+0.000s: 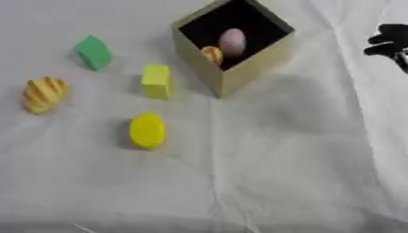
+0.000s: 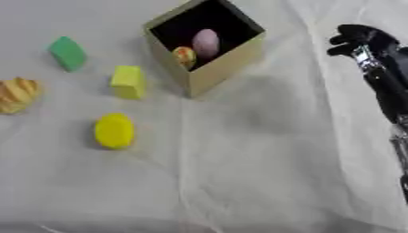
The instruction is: Pick up objects on the table and place them in the box.
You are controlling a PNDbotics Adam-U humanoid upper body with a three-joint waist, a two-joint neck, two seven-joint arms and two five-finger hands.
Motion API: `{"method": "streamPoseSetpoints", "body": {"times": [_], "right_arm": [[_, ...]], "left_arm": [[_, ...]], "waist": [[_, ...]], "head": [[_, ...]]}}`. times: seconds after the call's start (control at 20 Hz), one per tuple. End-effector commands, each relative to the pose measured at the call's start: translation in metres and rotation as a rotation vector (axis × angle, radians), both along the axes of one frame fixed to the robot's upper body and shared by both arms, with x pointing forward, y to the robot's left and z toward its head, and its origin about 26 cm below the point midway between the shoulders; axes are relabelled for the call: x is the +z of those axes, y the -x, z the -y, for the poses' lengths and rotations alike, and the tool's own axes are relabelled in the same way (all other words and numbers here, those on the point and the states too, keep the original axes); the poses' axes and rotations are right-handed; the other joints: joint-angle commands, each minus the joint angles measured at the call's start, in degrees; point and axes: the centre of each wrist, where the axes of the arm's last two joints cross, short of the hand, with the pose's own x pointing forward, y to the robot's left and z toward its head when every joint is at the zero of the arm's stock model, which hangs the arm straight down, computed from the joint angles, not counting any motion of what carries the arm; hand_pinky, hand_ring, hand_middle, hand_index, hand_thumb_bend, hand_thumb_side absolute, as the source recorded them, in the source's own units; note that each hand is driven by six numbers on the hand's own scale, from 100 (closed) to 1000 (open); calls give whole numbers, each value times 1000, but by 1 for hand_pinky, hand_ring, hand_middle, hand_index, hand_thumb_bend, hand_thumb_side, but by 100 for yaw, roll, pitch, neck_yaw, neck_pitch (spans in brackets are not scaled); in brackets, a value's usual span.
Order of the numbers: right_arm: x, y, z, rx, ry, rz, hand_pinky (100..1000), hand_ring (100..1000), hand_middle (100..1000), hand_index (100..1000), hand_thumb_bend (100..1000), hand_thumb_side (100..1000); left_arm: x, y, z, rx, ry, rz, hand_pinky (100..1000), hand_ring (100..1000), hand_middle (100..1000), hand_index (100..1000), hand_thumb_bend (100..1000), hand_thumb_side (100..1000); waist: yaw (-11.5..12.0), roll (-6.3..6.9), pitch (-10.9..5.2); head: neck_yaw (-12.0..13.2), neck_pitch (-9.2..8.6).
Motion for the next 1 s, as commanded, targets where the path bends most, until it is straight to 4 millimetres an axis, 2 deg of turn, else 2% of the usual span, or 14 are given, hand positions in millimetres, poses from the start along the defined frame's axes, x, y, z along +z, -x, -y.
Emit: {"method": "streamPoseSetpoints", "body": {"times": [0.05,0.35,0.65,1.0], "right_arm": [[9,0,5,0,45,16,908,729,706,827,100,753],[12,-1,6,7,73,13,907,728,704,827,100,755],[13,-2,5,17,84,13,907,728,703,824,100,754],[12,-3,4,25,82,9,907,728,702,823,100,757]], "left_arm": [[23,-2,-11,17,-210,-64,813,753,727,859,342,690],[24,-14,-20,25,-368,-175,813,774,749,876,425,736],[21,-24,-9,-9,-418,-275,811,772,751,895,457,740],[26,-39,14,-24,-341,-279,812,754,737,897,431,709]], "waist": [[22,30,-123],[73,103,-101],[65,103,-96],[42,79,-79]], "head": [[-23,57],[-25,60],[57,41],[96,-41]]}}
